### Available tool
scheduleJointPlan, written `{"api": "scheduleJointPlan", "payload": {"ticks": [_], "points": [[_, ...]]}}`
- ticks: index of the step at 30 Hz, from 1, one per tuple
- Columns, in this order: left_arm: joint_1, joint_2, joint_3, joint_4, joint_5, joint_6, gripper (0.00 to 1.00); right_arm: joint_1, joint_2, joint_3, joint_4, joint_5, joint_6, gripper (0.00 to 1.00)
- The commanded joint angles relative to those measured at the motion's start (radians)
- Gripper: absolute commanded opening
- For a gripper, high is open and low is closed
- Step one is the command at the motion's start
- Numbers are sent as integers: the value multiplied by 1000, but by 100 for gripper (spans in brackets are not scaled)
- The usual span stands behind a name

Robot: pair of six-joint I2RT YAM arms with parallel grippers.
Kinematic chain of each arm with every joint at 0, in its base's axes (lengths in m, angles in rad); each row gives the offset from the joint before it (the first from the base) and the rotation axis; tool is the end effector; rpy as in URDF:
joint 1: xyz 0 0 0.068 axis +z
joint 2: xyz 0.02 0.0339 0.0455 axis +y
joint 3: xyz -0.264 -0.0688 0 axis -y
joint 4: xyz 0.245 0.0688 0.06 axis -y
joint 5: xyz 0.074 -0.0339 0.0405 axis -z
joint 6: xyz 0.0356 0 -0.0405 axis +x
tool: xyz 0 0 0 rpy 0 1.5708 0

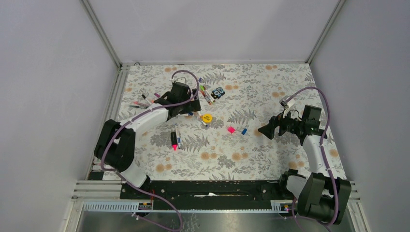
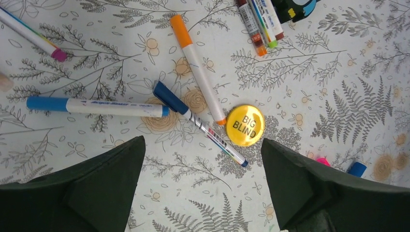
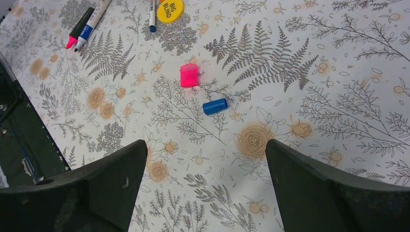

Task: Open the pen caps
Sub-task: Pick up the pen from the center of the board.

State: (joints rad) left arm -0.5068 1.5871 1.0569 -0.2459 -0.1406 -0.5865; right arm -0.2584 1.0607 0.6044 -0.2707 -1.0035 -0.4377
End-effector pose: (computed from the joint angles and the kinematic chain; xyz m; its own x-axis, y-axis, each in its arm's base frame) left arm 0.3032 -0.1626 0.2288 -0.7277 -0.2228 -0.6487 -0.0115 0.9496 -0.3132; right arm 0.2079 -0.0239 0.2279 -0.3820 -0.1346 -0.9143 -0.6998 0.6884 0.1910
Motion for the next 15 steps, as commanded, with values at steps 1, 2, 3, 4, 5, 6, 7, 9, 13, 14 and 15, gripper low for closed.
{"api": "scheduleJointPlan", "payload": {"ticks": [1,2,3,4,5,6,7,9,13,14,15], "points": [[34,78,138,-69,95,66,99,-5,-3,-2,25,12,-25,100],[38,104,167,-89,96,78,99,-6,-3,-2,24,12,-25,99],[41,132,196,-105,87,84,99,-6,-3,-2,25,13,-27,100],[44,159,236,-123,75,80,99,-6,-3,-2,24,13,-28,100],[47,189,262,-135,66,74,96,-6,-5,-2,24,13,-28,100],[50,217,286,-147,59,65,94,-6,-6,-3,25,14,-29,100],[53,242,310,-161,53,49,90,-6,-7,-2,25,14,-29,100],[55,289,348,-178,46,26,85,-6,-9,-3,25,16,-29,100],[55,354,393,-193,-25,-23,74,-6,-10,-2,25,17,-31,100],[55,370,407,-208,-49,-38,68,-6,-9,-2,24,17,-32,100],[55,385,425,-226,-76,-54,62,-6,-9,-2,24,16,-31,100]]}}
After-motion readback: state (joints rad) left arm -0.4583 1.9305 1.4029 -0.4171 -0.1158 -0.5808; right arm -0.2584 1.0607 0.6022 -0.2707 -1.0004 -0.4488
